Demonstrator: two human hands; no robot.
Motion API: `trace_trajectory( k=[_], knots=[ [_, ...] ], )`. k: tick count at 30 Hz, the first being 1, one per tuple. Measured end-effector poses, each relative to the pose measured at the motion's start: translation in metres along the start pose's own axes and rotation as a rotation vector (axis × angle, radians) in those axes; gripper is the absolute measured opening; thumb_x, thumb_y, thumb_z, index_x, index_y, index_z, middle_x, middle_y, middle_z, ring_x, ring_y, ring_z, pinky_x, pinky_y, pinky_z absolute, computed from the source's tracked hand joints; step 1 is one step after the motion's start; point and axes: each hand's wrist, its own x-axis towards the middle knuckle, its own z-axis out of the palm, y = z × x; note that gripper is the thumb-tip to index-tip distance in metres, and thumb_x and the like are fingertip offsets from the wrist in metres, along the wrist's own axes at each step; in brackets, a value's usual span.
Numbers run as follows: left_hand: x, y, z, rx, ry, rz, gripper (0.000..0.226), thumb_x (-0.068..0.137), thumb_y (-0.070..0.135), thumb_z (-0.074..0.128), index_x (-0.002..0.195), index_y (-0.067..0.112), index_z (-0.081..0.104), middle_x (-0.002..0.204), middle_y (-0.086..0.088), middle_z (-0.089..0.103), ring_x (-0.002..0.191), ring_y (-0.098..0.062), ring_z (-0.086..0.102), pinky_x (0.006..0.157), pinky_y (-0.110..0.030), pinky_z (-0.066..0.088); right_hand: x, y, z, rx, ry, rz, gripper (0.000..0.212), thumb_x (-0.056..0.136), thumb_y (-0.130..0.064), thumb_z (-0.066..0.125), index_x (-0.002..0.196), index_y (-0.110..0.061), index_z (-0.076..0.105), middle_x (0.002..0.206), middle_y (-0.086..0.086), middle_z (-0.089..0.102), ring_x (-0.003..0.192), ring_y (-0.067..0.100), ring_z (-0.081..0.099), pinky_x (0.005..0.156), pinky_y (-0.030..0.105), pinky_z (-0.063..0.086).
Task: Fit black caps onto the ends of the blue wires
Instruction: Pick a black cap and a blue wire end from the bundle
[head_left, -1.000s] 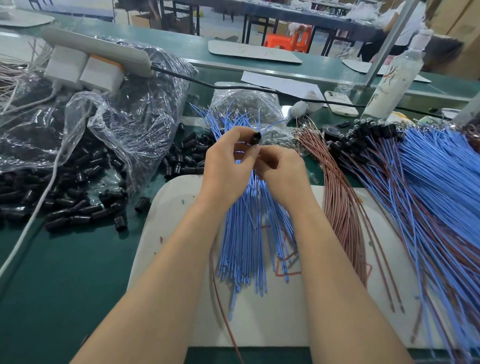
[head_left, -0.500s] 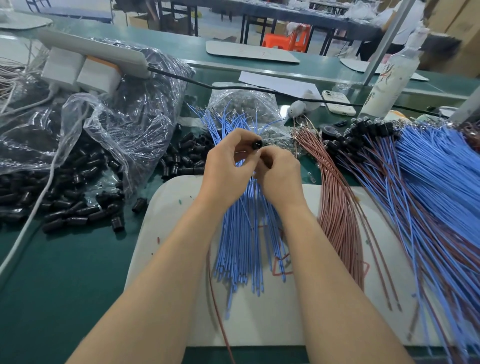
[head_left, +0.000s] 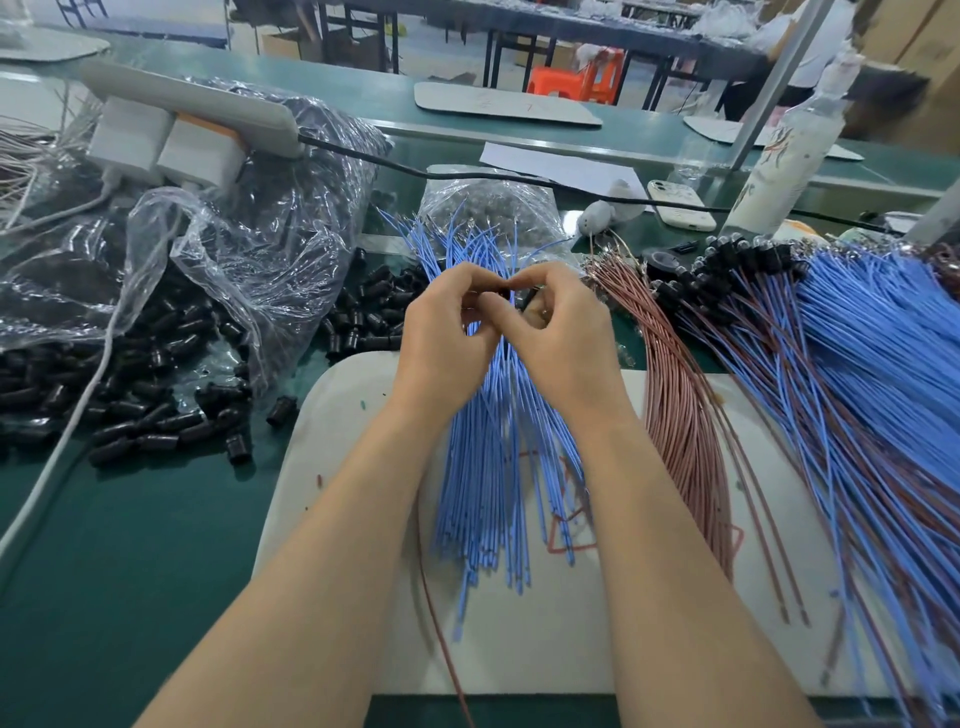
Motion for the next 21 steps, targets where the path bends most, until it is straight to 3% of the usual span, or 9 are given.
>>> trace_trajectory(
  k=[6, 10, 13, 17, 21],
  knots=[
    [-0.003, 0.002, 0.006, 0.159, 0.0, 0.0, 0.021, 0.085, 0.008, 0.061, 0.105, 0.012, 0.061, 0.087, 0.007, 0.065, 0.071, -0.006, 0.058, 0.072, -0.02, 0.048, -0.002, -0.006, 0.004, -0.102, 0.175, -0.058, 0.016, 0.087, -0.027, 0.067, 0.086, -0.012, 0.064, 0.056, -0.011, 0.046, 0.058, 0.014, 0.048, 0.062, 0.036, 0.045],
    [-0.003, -0.001, 0.005, 0.243, 0.006, -0.046, 0.006, 0.085, 0.015, 0.059, 0.087, 0.017, 0.065, 0.073, 0.011, 0.063, 0.06, -0.002, 0.053, 0.061, -0.017, 0.042, -0.004, -0.011, 0.006, -0.096, 0.153, -0.08, 0.016, 0.086, -0.027, 0.068, 0.083, -0.014, 0.059, 0.055, -0.011, 0.046, 0.055, 0.012, 0.048, 0.059, 0.031, 0.043],
    [-0.003, -0.001, 0.005, 0.219, 0.022, -0.052, 0.015, 0.085, 0.012, 0.061, 0.077, 0.024, 0.058, 0.063, 0.013, 0.059, 0.054, 0.002, 0.051, 0.055, -0.012, 0.038, -0.002, -0.01, 0.003, -0.036, 0.06, -0.038, 0.017, 0.086, -0.031, 0.069, 0.083, -0.017, 0.058, 0.055, -0.009, 0.047, 0.049, 0.005, 0.044, 0.055, 0.02, 0.037],
    [-0.002, -0.003, 0.004, 0.178, 0.031, -0.06, 0.008, 0.091, 0.012, 0.06, 0.088, 0.012, 0.067, 0.076, 0.002, 0.07, 0.071, -0.008, 0.065, 0.069, -0.02, 0.051, 0.002, -0.009, -0.005, 0.129, -0.024, 0.193, 0.023, 0.094, -0.04, 0.054, 0.088, -0.018, 0.059, 0.07, -0.005, 0.057, 0.059, 0.004, 0.047, 0.062, 0.022, 0.04],
    [-0.003, -0.003, 0.003, 0.171, 0.042, -0.018, 0.006, 0.09, 0.011, 0.061, 0.092, 0.01, 0.066, 0.08, 0.0, 0.071, 0.078, -0.009, 0.067, 0.076, -0.021, 0.052, 0.008, -0.001, -0.016, 0.123, -0.111, 0.47, 0.021, 0.096, -0.015, 0.036, 0.098, -0.015, 0.057, 0.086, 0.002, 0.067, 0.059, 0.005, 0.043, 0.06, 0.024, 0.035]
  ],
)
